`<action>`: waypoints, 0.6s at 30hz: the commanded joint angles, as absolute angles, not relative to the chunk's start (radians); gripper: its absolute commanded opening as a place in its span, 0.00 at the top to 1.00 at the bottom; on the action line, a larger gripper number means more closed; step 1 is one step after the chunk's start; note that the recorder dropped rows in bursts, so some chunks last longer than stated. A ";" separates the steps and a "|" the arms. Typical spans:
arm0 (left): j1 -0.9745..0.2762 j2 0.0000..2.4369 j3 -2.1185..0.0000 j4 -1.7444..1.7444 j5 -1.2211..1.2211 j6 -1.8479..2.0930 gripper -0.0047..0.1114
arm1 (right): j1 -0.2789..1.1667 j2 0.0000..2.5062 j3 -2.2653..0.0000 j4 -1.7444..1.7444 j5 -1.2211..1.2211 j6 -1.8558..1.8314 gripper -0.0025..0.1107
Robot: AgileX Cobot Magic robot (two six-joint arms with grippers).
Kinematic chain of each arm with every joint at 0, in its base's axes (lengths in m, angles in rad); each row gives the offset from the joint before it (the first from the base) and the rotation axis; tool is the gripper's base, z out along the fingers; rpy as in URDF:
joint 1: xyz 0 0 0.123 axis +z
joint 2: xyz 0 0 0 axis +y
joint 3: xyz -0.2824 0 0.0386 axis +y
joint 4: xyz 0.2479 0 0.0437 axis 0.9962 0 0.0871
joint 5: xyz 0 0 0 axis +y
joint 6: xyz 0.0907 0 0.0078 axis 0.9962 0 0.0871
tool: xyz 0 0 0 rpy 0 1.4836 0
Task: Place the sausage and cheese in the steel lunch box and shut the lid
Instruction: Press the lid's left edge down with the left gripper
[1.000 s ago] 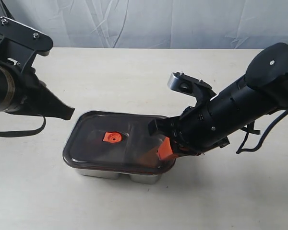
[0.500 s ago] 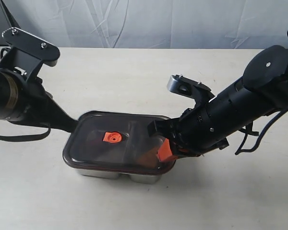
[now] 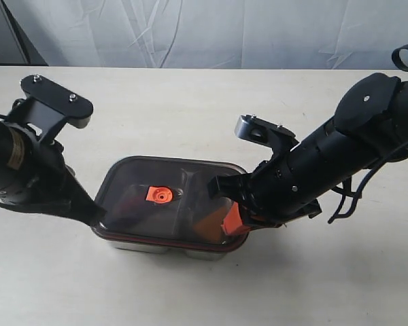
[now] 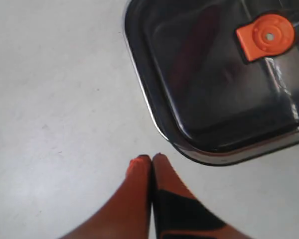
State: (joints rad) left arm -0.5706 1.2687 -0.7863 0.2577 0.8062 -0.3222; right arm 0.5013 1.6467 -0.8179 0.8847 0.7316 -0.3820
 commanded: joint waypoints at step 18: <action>-0.567 1.357 -0.790 -0.343 0.931 0.247 0.96 | 0.503 1.647 -0.823 0.890 0.706 -0.387 0.99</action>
